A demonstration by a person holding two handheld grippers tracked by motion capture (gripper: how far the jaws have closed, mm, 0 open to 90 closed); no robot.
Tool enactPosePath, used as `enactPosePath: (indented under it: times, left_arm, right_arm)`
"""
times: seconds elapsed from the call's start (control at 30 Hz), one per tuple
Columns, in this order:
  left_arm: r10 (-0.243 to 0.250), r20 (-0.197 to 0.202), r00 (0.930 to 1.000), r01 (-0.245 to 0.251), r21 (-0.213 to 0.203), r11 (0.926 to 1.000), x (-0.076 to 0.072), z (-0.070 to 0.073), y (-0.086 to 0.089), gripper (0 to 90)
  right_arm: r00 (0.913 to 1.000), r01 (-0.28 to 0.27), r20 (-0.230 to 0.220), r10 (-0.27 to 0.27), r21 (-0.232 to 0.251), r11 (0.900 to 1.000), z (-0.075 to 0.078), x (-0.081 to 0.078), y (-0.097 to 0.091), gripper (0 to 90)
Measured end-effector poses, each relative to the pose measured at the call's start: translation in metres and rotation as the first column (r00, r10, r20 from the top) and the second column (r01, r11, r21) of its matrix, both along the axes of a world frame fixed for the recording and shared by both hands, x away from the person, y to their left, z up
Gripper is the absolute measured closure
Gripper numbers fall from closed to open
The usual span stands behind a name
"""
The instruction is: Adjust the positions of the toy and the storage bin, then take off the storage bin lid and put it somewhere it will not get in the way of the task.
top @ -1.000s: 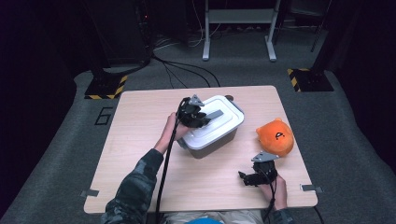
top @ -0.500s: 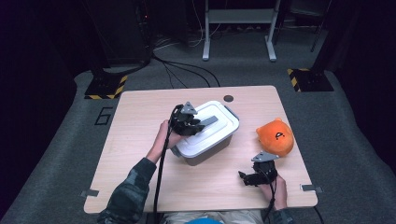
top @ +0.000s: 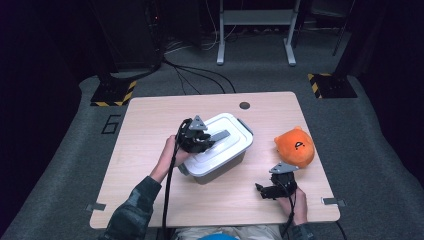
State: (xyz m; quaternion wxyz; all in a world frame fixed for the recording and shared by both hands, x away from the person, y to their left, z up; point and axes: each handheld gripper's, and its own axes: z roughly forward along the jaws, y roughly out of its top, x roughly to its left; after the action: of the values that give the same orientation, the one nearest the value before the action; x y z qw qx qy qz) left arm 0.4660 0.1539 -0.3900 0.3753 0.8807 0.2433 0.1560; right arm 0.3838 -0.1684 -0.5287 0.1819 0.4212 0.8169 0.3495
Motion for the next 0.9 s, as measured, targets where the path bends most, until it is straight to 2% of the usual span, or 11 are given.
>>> enactPosePath:
  times: [0.17,0.27,0.37,0.47,0.7,0.77,0.9]
  left_arm:
    - [-0.011,-0.001,0.9999,0.011,0.027,0.9996,0.002,0.003,-0.004,65.3]
    - [-0.01,-0.004,0.9999,0.01,0.033,0.9994,0.005,0.003,-0.009,60.9]
    - [-0.014,0.001,0.9999,0.014,0.048,0.9987,0.008,0.004,-0.014,62.8]
    - [-0.007,-0.008,0.9999,0.008,0.034,0.9994,0.01,0.004,-0.014,65.8]
    - [-0.013,0.009,0.9999,0.013,0.046,0.9989,0.008,0.009,-0.012,66.1]
    - [-0.009,0.002,1.0,0.009,0.027,0.9996,0.007,0.01,-0.011,66.1]
    - [-0.004,0.017,0.9998,0.003,0.017,0.9998,0.007,0.015,-0.009,66.1]
  right_arm:
    - [1.0,0.0,-0.001,0.0,0.001,1.0,0.0,0.0,0.0,6.5]
    - [1.0,0.001,-0.001,-0.001,0.001,1.0,0.0,0.0,0.0,6.5]
    - [1.0,0.001,-0.001,-0.001,0.001,1.0,0.0,0.0,0.0,6.5]
    - [1.0,0.001,-0.001,-0.001,0.001,1.0,0.0,0.0,0.0,6.5]
    - [1.0,0.003,-0.001,-0.003,0.001,1.0,0.0,0.0,0.0,6.5]
    - [1.0,0.004,-0.002,-0.004,0.002,1.0,0.0,0.0,0.0,6.5]
    - [1.0,0.001,0.0,-0.001,-0.001,1.0,0.0,0.0,0.0,6.5]
